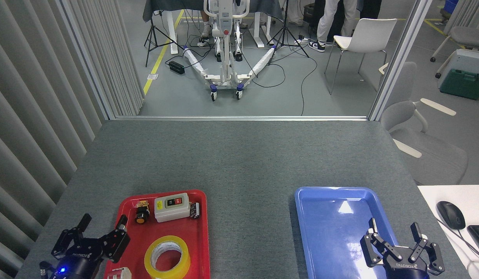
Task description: Place and move tape with both arms
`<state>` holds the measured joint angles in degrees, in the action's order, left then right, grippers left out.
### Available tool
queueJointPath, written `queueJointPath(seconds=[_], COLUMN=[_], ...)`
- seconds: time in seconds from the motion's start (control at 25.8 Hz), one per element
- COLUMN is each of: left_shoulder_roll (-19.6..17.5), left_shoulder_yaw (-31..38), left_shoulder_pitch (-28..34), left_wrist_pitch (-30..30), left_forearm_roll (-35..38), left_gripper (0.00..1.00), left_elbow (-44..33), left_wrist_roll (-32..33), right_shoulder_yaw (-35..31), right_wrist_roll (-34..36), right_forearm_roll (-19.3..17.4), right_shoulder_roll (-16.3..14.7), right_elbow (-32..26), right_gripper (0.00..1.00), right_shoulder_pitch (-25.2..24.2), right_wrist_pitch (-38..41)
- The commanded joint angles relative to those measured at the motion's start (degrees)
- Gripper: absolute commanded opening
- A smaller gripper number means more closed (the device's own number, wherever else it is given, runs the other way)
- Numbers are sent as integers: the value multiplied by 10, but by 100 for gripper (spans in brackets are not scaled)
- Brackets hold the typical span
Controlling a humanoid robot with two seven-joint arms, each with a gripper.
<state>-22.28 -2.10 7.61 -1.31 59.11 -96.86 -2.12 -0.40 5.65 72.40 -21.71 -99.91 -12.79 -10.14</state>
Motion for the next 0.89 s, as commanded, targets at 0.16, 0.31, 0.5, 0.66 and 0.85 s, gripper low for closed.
queueJointPath(seconds=[0.16, 0.31, 0.5, 0.66, 0.85], left_shoulder_roll=[0, 0, 5, 5, 6], left_shoulder_yaw=[0, 0, 0, 0, 0], left_shoulder_pitch=[-1, -1, -1, -1, -1], left_wrist_pitch=[2, 3, 3, 3, 3], left_forearm_roll=[-3, -3, -3, -3, -3], left_gripper=[100, 100, 100, 100, 100], left_elbow=[1, 1, 1, 1, 0], left_wrist_roll=[0, -1, -1, 0, 0], right_shoulder_yaw=[0, 3, 3, 3, 2], right_wrist_roll=[2, 2, 2, 2, 2], right_forearm_roll=[-1, -1, -1, -1, -1], right_shoulder_roll=[-4, -3, -4, -4, -8], right_elbow=[2, 2, 2, 2, 2], right_gripper=[100, 100, 100, 100, 100], right_shoulder_pitch=[0, 0, 0, 1, 0], right_wrist_pitch=[0, 0, -1, 0, -1])
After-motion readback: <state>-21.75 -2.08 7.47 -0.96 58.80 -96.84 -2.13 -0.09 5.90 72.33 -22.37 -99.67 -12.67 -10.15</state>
